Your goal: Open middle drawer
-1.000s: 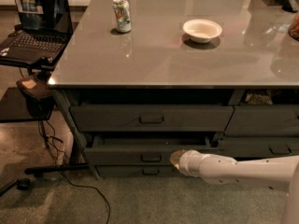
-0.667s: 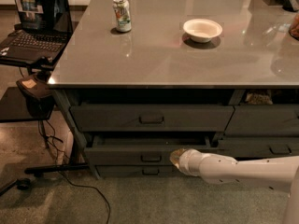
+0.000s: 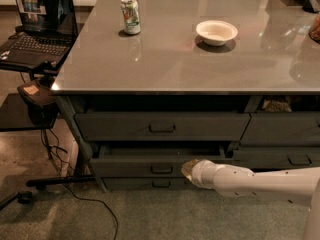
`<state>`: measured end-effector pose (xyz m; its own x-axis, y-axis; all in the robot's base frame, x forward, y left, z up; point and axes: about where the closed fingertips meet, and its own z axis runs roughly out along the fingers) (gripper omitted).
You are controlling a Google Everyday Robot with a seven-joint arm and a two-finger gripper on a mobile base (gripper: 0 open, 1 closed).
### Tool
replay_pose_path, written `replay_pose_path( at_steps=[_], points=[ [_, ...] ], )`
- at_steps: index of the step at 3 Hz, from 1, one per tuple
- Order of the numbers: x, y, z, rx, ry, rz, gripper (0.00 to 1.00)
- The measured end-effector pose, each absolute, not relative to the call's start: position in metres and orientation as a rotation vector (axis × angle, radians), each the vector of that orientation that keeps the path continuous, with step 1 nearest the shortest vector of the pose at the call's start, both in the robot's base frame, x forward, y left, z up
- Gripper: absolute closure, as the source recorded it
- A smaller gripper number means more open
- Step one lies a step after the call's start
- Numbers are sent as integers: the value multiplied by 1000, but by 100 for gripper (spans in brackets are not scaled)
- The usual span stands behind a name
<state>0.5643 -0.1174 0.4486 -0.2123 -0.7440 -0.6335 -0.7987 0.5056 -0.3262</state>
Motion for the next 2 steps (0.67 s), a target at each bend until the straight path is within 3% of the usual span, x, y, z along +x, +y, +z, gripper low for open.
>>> replay_pose_path(
  at_steps=[1, 2],
  points=[
    [564, -117, 449, -1264, 1982, 90, 12],
    [568, -122, 450, -1266, 1979, 64, 0]
  ],
)
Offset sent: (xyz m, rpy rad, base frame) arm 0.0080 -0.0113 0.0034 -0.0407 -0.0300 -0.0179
